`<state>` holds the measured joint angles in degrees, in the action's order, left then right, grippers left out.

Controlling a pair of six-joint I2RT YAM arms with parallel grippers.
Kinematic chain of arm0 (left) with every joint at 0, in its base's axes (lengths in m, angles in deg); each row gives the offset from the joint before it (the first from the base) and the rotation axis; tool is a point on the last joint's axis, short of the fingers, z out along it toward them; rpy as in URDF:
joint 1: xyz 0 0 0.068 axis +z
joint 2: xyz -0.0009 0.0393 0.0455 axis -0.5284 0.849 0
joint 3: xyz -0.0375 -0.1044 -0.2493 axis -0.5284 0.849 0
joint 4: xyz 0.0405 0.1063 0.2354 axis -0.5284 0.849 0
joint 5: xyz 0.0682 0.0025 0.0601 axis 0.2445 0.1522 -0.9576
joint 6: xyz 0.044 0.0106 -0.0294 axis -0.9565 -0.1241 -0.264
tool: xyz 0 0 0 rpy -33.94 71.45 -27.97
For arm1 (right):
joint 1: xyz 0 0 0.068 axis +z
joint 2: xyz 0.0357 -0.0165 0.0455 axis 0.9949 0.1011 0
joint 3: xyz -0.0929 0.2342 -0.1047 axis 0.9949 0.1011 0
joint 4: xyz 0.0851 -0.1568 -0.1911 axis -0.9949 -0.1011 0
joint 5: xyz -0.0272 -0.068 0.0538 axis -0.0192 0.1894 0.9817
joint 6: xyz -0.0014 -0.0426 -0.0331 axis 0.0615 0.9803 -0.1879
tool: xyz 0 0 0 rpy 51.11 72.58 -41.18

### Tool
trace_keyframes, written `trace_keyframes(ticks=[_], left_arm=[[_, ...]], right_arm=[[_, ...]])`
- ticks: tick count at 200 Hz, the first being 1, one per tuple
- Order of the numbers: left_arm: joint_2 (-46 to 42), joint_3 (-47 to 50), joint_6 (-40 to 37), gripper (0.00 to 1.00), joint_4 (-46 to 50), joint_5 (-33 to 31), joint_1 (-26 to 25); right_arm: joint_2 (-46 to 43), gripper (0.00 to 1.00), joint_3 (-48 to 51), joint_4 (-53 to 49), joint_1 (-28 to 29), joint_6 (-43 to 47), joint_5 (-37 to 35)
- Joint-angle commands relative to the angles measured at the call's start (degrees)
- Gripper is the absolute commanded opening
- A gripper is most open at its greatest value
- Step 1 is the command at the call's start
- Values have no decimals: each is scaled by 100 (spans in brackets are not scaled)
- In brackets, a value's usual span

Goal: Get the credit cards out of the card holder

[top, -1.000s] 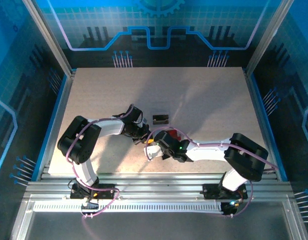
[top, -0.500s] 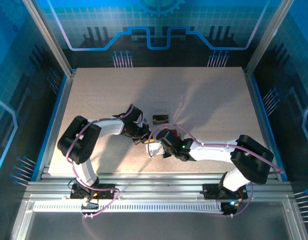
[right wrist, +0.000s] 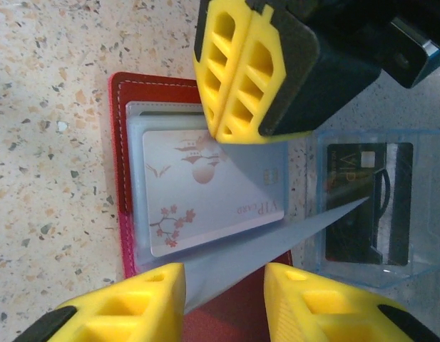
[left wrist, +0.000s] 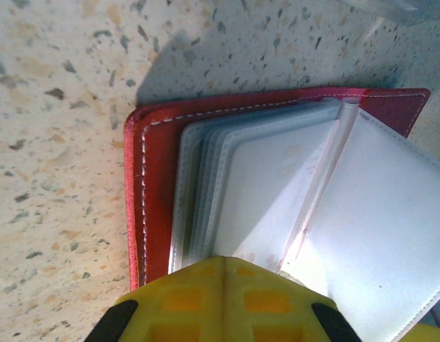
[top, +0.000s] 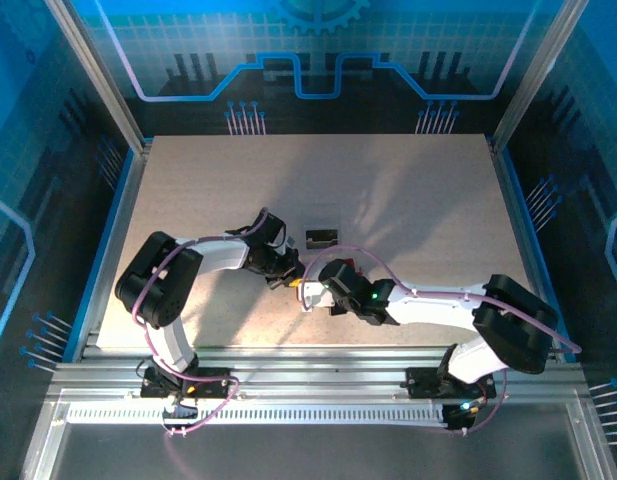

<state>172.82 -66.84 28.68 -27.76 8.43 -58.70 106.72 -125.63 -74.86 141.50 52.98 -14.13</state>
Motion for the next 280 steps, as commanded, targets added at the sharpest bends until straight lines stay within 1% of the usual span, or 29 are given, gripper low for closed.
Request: trace_keyframes(ticks=[1, 38, 47, 76, 105, 122, 137, 158, 181, 198, 218, 239, 251, 260, 269, 280], left_arm=[[83, -15, -123, 0, 415, -116, -46], [82, -76, -154, 0, 482, -104, -43], [77, -98, -165, 0, 505, -95, -37], [61, -162, -190, 0, 582, -90, -42], [40, -240, -225, 0, 660, -78, -44], [23, -282, -222, 0, 691, -88, -43], [16, -340, -267, 0, 755, -78, -44], [-20, -423, -297, 0, 831, -73, -52], [-123, -499, -291, 0, 896, -79, -48], [-210, -580, -308, 0, 977, -74, -69], [-290, -673, -322, 0, 1057, -84, -95], [-362, -774, -309, 0, 1135, -92, -139], [-393, -844, -316, 0, 1171, -102, -175], [-398, -901, -308, 0, 1191, -111, -212], [-391, -970, -308, 0, 1204, -112, -242], [-360, -1050, -304, 0, 1207, -123, -278]], right_arm=[[-210, 36, 65, -81, -39, -278, -150], [-377, 38, 110, -120, -86, -572, -326], [-442, 40, 126, -131, -105, -659, -382], [-615, 52, 189, -98, -217, -1016, -654], [-733, 56, 64, -283, -363, -1409, -919], [-821, 58, -56, -437, -492, -1792, -922], [-927, 58, -248, -702, -623, -2342, -739], [-1072, 59, -512, -1062, -821, -3305, -201], [-1209, 58, -664, -1331, -1118, -4346, 576], [-1286, 58, -633, -1377, -1440, -5082, 1236], [-1275, 55, -486, -1411, -2064, -5979, 2039], [-1055, 52, -386, -1434, -2877, -6825, 3187], [-827, 51, -378, -1443, -3220, -7199, 3697], [-609, 49, -406, -1424, -3445, -7311, 4087], [-401, 47, -441, -1375, -3557, -7284, 4448], [-196, 47, -515, -1353, -3576, -7209, 4593]])
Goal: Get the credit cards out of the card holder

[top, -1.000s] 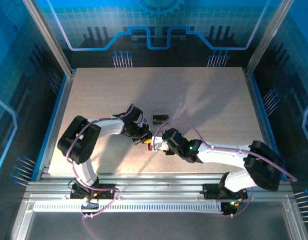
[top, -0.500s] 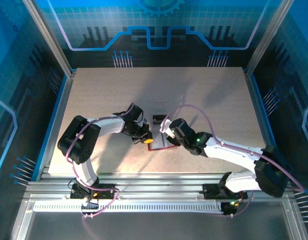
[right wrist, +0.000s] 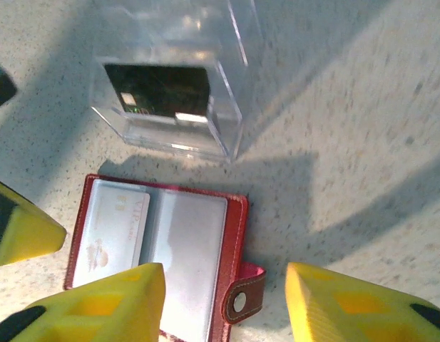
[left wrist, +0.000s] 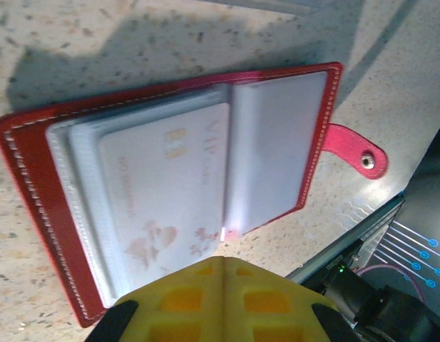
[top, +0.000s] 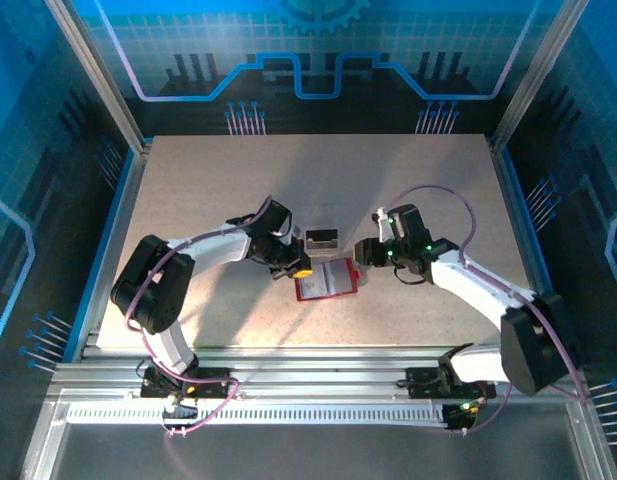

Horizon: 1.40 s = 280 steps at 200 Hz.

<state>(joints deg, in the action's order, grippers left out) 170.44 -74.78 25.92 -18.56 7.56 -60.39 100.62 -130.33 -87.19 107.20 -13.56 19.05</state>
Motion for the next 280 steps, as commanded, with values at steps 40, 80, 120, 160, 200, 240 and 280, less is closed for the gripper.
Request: trace_keyframes(ticks=[40, 80, 120, 160, 200, 240, 280], left_arm=[[55, -460, 50, 0, 176, -46, -257], [175, -555, 99, 0, 19, -3, -347], [182, -564, 65, 0, 29, -28, -354], [140, -542, 28, 0, 80, -76, -359], [52, -626, -117, 0, 367, -279, -357], [-134, -486, -107, 0, 353, -371, -358], [-186, -432, -98, 0, 244, -408, -358]], right_arm=[[1246, 47, -455, -333, -147, -372, 1418], [1795, 45, -902, -743, -147, -90, 1100], [2079, 44, -1111, -1065, -147, 155, 687], [2143, 43, -1256, -1324, -147, 319, 528], [2044, 39, -1248, -1452, -138, 386, 729], [1862, 37, -1247, -1622, -54, 333, 977], [1604, 36, -1137, -1826, 72, 258, 968]])
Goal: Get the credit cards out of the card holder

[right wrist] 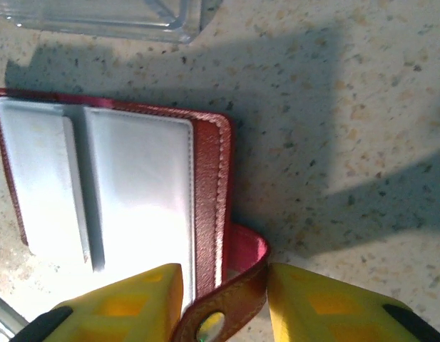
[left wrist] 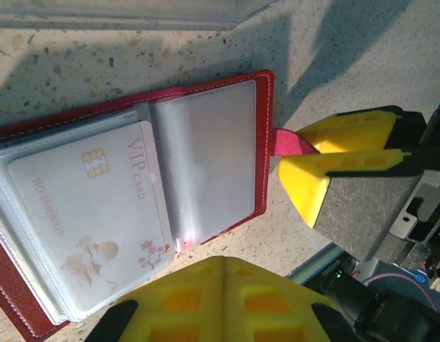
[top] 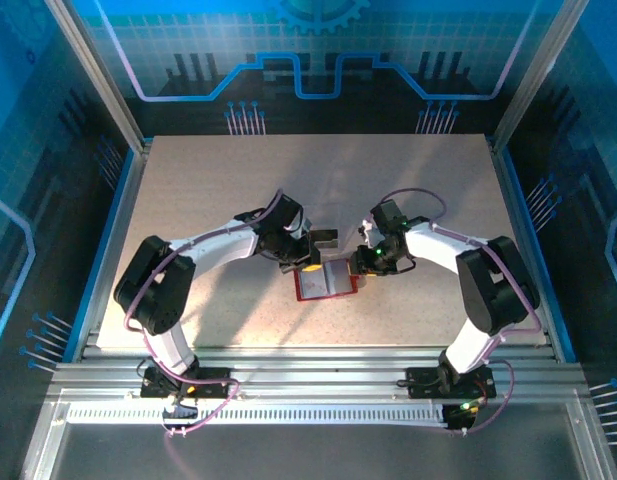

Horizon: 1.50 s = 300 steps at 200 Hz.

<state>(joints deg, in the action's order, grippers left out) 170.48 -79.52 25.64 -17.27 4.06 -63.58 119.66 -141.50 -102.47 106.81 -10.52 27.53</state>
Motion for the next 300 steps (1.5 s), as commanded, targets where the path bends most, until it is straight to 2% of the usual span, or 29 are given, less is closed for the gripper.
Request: trace_keyframes(ticks=[1, 22, 52, 83, 106, 140, 160, 182, 224, 268, 300], left_arm=[[-186, 42, -72, 0, 110, -62, -40], [-183, 33, -125, 0, 84, -50, -27], [-298, 139, -259, 0, -6, -84, 48], [-513, 394, -362, 0, -103, -127, 211], [-598, 530, -409, 0, -144, 67, 395], [-735, 979, -206, 0, -422, 313, 600], [-670, 1152, -130, 0, -577, 400, 603], [-604, 1344, 46, 0, -816, 412, 602], [-602, 1544, 242, 0, -1073, 436, 584], [-506, 1368, 55, 0, -868, 424, 586], [-279, 1141, 40, 0, -851, 480, 493]], right_arm=[[-302, 36, -19, -295, 112, -51, 125], [-422, 36, 60, -319, 130, -83, 167], [-646, 39, -140, -760, 123, 10, -387], [-961, 40, -523, -1131, 137, -22, -503], [-1176, 40, -676, -1029, 204, -278, -176], [-1094, 37, -465, 106, 410, -1173, 1067], [-733, 37, -426, 748, 726, -1499, 1427], [-35, 33, -759, 704, 883, -1473, 1616], [721, 31, -1013, 244, 888, -1004, 1293], [752, 29, -550, 205, 867, -935, 806], [762, 28, -160, 522, 893, -1187, 782]])
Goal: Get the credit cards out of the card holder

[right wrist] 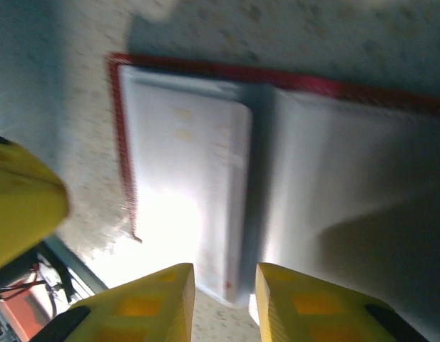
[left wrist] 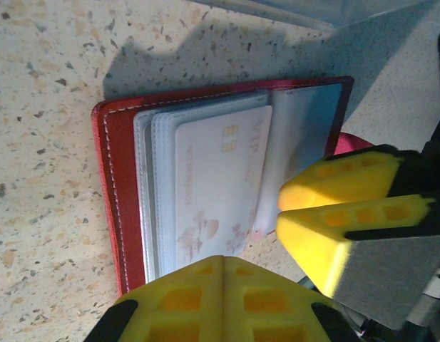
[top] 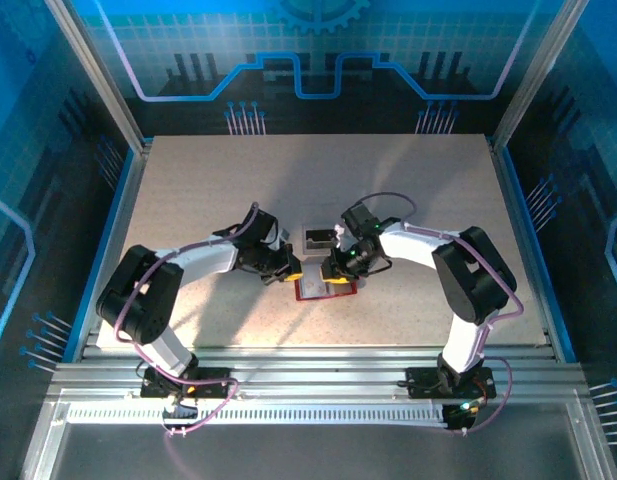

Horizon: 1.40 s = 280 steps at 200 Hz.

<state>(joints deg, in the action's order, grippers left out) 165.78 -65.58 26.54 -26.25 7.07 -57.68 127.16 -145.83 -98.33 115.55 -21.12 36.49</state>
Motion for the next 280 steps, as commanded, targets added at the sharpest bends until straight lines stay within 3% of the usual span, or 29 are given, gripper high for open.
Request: trace_keyframes(ticks=[1, 46, 124, 280], left_arm=[[196, -258, -46, 0, 46, 178, -95], [364, -402, -65, 0, 98, 138, -282], [698, -549, -9, 0, 163, 78, -501], [876, -565, -228, 0, 520, -192, -551]], right_arm=[[11, 28, 283, 116, 24, -137, -115], [-111, 27, 684, 553, 136, -505, 28], [-667, 27, 440, 550, -68, -517, 316], [125, 27, 3, 729, -153, -421, 726]])
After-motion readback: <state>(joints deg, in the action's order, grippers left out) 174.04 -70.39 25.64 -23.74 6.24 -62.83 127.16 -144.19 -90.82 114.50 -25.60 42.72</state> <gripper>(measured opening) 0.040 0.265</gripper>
